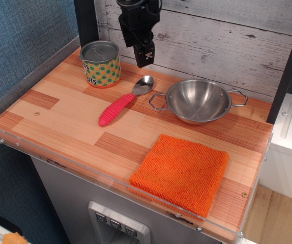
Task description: Slide the canned good forward into the empty corner.
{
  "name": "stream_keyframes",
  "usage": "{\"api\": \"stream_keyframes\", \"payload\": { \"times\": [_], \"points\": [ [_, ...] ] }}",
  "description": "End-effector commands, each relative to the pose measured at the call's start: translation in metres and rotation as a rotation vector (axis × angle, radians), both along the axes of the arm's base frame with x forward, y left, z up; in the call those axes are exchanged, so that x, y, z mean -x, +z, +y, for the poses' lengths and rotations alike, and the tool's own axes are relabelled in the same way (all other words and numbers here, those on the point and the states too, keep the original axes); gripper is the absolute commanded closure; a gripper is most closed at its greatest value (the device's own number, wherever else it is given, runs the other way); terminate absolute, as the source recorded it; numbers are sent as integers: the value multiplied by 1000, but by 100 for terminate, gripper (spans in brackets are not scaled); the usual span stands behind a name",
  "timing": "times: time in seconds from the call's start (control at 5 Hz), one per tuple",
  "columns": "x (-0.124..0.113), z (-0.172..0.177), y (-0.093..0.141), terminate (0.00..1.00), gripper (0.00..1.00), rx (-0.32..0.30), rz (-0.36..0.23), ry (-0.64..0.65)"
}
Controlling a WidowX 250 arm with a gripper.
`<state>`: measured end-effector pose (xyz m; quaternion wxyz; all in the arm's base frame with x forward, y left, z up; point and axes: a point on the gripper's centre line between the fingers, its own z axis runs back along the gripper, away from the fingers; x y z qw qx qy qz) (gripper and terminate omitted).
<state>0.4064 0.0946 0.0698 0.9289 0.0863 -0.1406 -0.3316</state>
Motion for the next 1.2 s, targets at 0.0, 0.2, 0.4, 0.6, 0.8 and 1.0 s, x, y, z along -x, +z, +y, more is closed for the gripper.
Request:
{"api": "stream_keyframes", "payload": {
  "times": [0.0, 0.2, 0.4, 0.6, 0.8, 1.0],
  "points": [
    [-22, 15, 13, 0, 0, 12, -45, 21],
    [-23, 26, 7, 0, 0, 6, -31, 71],
    [-19, 37, 7, 0, 0, -8, -34, 115],
    [-14, 46, 6, 0, 0, -50, -3, 209],
    [-8, 56, 7, 0, 0, -45, 52, 395],
    [0, 59, 3, 0, 0, -65, 91, 487]
  ]
}}
